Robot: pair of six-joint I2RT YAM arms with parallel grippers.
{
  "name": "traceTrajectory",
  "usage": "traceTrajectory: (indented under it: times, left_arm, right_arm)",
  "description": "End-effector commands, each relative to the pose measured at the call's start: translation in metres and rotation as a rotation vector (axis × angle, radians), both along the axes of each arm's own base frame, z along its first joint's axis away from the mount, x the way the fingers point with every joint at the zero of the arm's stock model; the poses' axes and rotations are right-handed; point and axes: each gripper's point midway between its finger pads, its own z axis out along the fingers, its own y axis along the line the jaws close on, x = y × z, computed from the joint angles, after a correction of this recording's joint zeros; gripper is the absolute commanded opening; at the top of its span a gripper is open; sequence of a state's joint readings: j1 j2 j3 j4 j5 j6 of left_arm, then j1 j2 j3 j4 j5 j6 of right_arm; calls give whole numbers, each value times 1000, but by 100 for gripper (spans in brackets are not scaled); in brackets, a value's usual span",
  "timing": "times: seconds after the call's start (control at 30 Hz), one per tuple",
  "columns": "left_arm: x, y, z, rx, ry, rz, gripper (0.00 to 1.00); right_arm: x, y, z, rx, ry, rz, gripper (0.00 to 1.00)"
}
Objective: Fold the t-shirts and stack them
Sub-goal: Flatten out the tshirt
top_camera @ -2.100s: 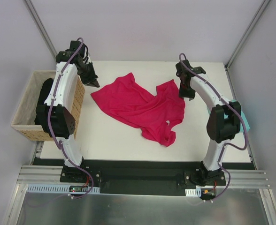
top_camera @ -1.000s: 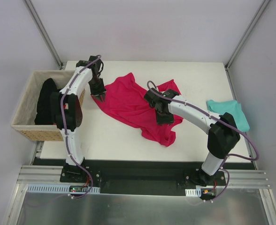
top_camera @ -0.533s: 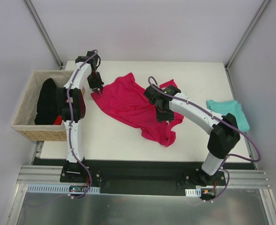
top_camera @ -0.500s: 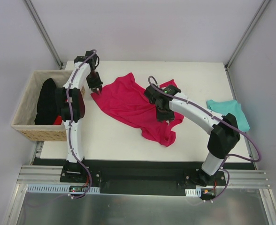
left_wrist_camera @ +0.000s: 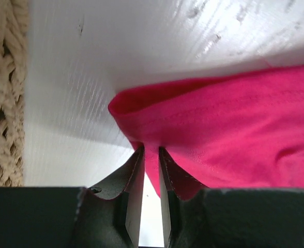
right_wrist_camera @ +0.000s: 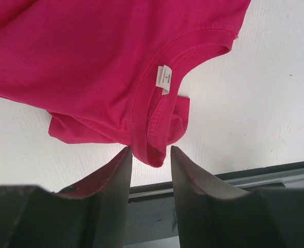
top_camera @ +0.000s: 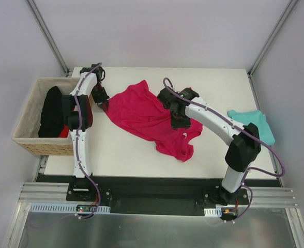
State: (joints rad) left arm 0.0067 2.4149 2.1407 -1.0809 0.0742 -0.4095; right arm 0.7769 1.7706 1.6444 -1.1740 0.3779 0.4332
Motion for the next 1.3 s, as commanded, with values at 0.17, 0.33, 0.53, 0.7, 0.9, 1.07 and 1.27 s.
traceTrajectory:
  times: [0.17, 0.33, 0.53, 0.7, 0.9, 1.07, 1.27]
  left_arm:
    - [10, -11, -3, -90, 4, 29, 0]
    - [21, -20, 8, -140, -54, 33, 0]
    - [30, -24, 40, -158, -143, 30, 0]
    - [32, -25, 71, -162, -207, 32, 0]
    - [31, -25, 92, -140, -254, 38, 0]
    - [33, -29, 92, -156, -254, 27, 0]
    - [27, -28, 86, -148, -234, 20, 0]
  right_arm:
    - [4, -10, 11, -20, 2, -28, 39]
    - [8, -8, 11, -21, 3, -31, 38]
    - [11, -5, 10, -15, 9, -27, 38]
    - [13, 0, 7, -4, 16, -22, 38]
    - [12, 2, 4, 3, 25, -19, 38]
    - [12, 3, 5, 10, 22, -22, 38]
    - [8, 0, 6, 14, 21, -34, 38]
